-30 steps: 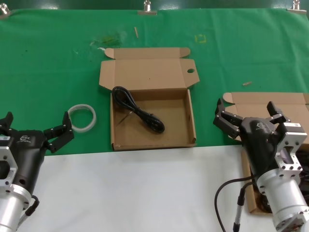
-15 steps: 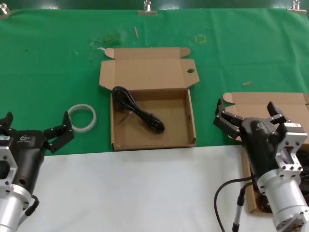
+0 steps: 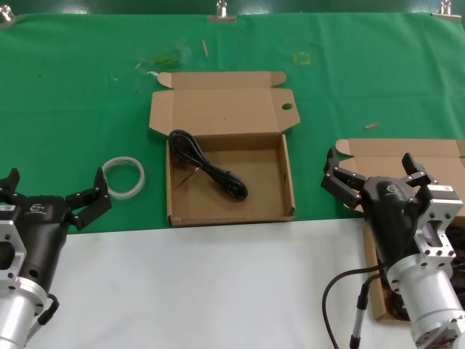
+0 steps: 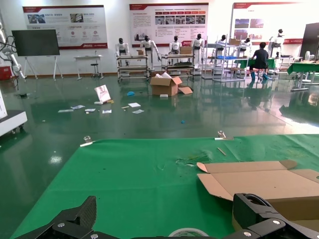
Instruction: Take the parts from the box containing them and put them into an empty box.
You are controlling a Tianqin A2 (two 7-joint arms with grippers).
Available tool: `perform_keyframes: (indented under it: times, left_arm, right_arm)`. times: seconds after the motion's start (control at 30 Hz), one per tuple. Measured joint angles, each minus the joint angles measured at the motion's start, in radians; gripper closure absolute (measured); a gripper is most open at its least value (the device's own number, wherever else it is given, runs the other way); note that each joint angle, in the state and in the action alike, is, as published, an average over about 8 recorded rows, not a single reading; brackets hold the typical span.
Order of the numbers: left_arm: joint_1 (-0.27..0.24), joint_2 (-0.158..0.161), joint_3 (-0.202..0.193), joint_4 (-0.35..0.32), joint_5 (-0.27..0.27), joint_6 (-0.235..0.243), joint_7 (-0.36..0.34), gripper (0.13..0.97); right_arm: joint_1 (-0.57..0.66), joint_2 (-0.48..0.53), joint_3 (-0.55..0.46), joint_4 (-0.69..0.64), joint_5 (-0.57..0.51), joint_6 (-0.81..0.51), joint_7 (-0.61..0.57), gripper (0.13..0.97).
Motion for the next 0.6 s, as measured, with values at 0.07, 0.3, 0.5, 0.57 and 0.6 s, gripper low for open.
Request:
perform_keyframes:
  times: [0.07, 0.3, 0.5, 0.57, 0.6]
  left_arm:
    - [0.0, 0.0, 0.0, 0.0, 0.0, 0.0, 0.0, 0.132]
    - [0.0, 0.0, 0.0, 0.0, 0.0, 0.0, 0.0, 0.132]
    - [0.0, 0.0, 0.0, 0.0, 0.0, 0.0, 0.0, 0.132]
    - [0.0, 0.0, 0.0, 0.0, 0.0, 0.0, 0.0, 0.132]
    - [0.0, 0.0, 0.0, 0.0, 0.0, 0.0, 0.0, 0.132]
  right_arm:
    - [0.0, 0.0, 0.0, 0.0, 0.0, 0.0, 0.0, 0.129]
    - [0.0, 0.0, 0.0, 0.0, 0.0, 0.0, 0.0, 0.129]
    - [0.0, 0.0, 0.0, 0.0, 0.0, 0.0, 0.0, 0.129]
    - [0.0, 0.0, 0.0, 0.0, 0.0, 0.0, 0.0, 0.129]
    - [0.0, 0.0, 0.0, 0.0, 0.0, 0.0, 0.0, 0.129]
